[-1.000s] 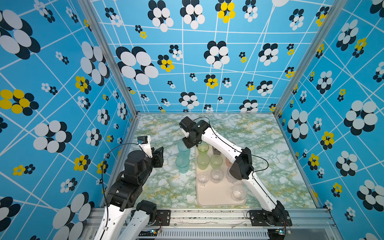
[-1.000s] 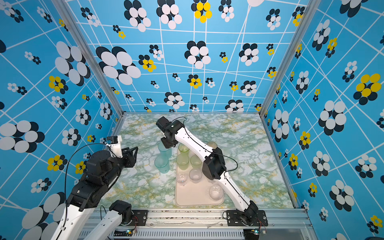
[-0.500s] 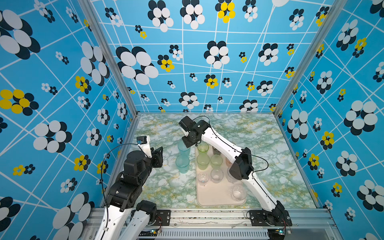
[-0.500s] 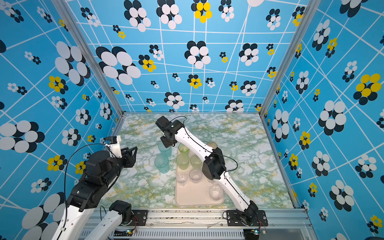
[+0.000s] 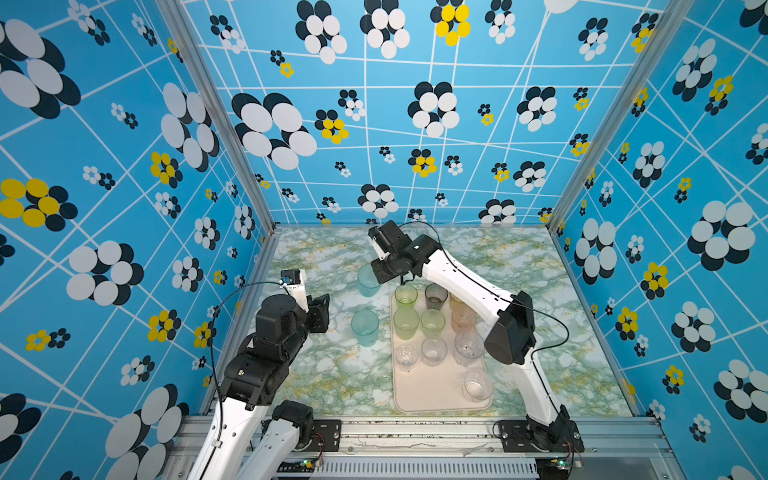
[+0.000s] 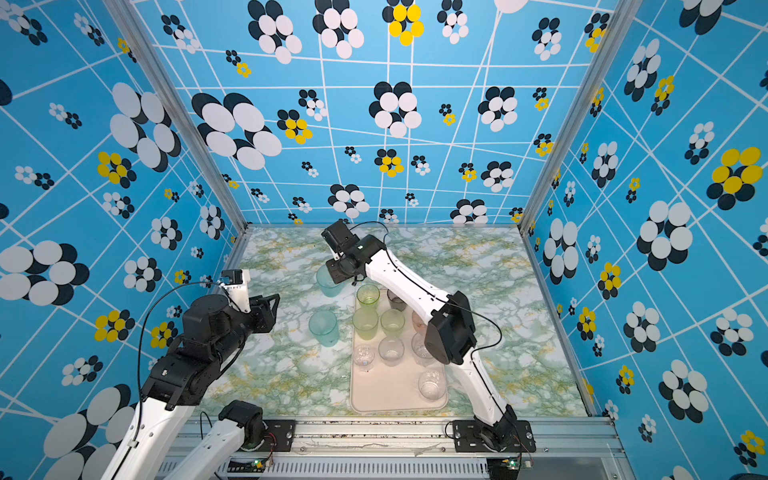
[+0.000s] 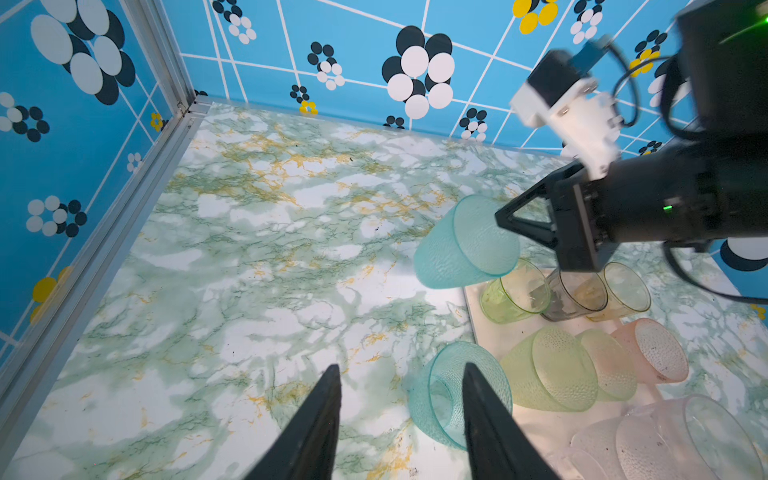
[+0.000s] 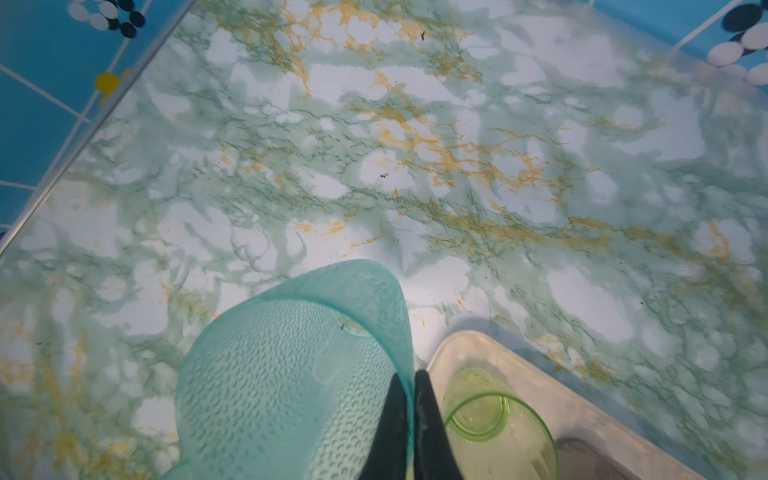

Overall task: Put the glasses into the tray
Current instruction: 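Carry the teal glass with the right gripper onto the tray's near end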

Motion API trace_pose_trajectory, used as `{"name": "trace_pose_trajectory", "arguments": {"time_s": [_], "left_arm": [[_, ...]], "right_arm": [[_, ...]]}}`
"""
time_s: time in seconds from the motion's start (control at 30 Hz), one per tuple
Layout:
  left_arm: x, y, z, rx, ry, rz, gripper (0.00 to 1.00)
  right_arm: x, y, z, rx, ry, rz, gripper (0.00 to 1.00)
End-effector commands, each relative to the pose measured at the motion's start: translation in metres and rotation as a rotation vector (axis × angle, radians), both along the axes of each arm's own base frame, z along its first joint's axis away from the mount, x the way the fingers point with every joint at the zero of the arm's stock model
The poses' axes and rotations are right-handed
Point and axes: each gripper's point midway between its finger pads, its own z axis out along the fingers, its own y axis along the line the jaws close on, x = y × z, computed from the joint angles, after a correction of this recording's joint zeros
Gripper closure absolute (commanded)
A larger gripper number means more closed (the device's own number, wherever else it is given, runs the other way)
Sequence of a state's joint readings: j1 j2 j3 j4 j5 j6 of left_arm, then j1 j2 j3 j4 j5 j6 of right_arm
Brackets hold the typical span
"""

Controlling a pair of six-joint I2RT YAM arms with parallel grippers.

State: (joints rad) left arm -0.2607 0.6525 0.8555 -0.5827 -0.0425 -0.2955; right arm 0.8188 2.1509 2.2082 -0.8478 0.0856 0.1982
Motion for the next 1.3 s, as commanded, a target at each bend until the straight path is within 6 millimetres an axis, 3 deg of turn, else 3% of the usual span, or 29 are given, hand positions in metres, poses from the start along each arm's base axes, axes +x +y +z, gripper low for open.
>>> {"name": "trace_pose_trajectory", "arguments": {"time_s": [0.0,0.13,0.33,0.57,0.7,0.97,1.27], "left_arm": [[0.0,-0.003,-0.009,0.005,0.045,-0.024,0.52],[0.001,-0.006,-0.016,0.014,0.091,-0.04,0.53],[-0.001,-0.01,-0.02,0.013,0.129,-0.063,0.53],[0.003,-0.012,-0.016,0.015,0.145,-0.068,0.54],[0.008,-0.016,-0.013,0.006,0.146,-0.077,0.55],[0.016,-0.024,-0.021,0.012,0.177,-0.091,0.56],[0.023,-0.03,-0.028,0.026,0.199,-0.102,0.56]], "right_arm": [[-0.012,-0.014,0.068,0.121,-0.112,0.04,1.0],[-0.042,-0.049,0.085,0.086,-0.133,0.071,1.0],[-0.1,-0.106,0.088,0.071,-0.14,0.105,1.0],[-0.175,-0.157,0.047,0.056,-0.084,0.162,1.0],[-0.203,-0.177,0.025,-0.009,-0.009,0.159,1.0],[-0.232,-0.197,-0.018,-0.107,0.112,0.141,1.0],[-0.252,-0.187,-0.048,-0.19,0.172,0.184,1.0]]}}
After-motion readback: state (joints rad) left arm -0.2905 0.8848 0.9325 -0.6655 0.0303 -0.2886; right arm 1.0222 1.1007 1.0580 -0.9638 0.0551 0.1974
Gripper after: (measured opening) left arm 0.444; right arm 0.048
